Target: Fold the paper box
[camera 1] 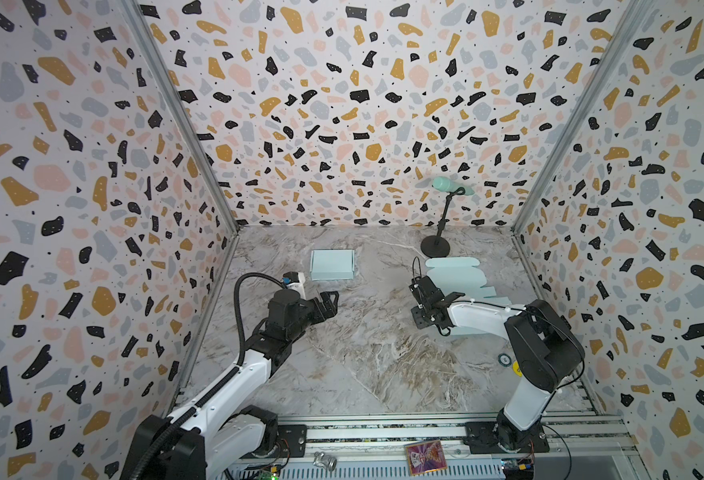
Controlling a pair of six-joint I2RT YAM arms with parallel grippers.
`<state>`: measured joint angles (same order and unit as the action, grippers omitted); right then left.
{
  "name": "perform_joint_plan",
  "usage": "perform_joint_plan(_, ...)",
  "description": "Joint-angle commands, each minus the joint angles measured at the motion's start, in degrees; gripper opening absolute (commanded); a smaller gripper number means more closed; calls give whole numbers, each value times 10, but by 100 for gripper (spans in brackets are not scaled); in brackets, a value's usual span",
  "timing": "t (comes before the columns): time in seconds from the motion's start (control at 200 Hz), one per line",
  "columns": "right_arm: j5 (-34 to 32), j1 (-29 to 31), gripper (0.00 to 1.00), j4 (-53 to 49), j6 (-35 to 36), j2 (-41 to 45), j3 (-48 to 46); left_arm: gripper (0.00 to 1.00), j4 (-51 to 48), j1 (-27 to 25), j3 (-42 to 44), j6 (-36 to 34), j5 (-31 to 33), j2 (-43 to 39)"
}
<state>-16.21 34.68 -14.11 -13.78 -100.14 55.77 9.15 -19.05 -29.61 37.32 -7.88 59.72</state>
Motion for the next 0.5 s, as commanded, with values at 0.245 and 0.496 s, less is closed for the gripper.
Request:
perform_joint_plan(0.245, -28, 12, 25, -31, -1, 22, -10, 97, 24, -2, 6, 12, -5, -7)
perform_joint_plan(0.496, -50, 30, 18, -48, -8, 29, -15, 95, 32, -2, 6, 19, -4, -5)
